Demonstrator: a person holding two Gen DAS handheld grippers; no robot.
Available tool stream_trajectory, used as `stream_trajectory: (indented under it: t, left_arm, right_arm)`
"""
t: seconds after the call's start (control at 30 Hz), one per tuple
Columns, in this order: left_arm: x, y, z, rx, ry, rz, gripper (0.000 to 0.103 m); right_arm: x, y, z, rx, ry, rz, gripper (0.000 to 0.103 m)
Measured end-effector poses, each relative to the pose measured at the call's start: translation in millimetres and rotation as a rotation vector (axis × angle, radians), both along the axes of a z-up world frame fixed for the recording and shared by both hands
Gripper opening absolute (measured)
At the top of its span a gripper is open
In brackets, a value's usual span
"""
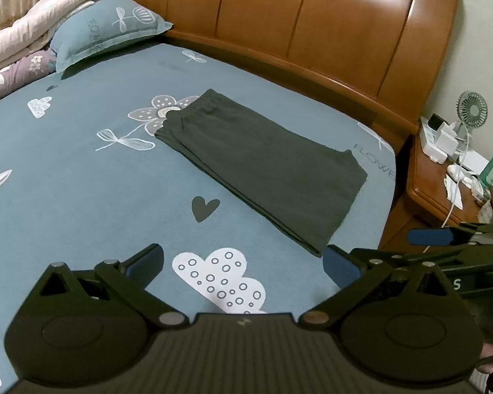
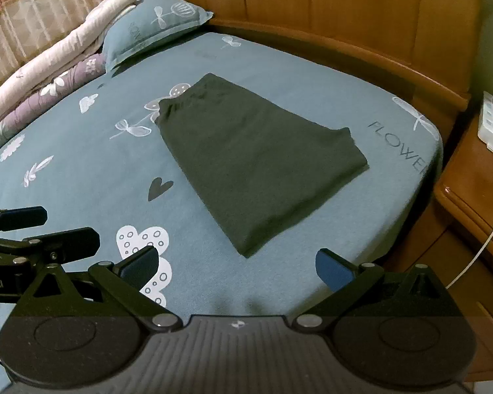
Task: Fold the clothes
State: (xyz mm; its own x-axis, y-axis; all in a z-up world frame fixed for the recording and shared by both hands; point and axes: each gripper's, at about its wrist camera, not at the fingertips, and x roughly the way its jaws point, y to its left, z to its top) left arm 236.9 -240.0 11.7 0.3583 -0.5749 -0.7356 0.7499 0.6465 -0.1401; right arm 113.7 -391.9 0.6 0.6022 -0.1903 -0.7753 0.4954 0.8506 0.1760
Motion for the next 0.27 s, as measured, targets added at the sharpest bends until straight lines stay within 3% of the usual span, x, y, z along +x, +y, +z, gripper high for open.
stream_trajectory:
  t: [0.27]
  left_arm:
    - [0.3, -1.2, -1.4, 0.008, -0.001, -0.003, 0.102]
  right_arm:
    - [2.7, -0.1, -3.1, 0.007, 0.008, 0.010, 0.103]
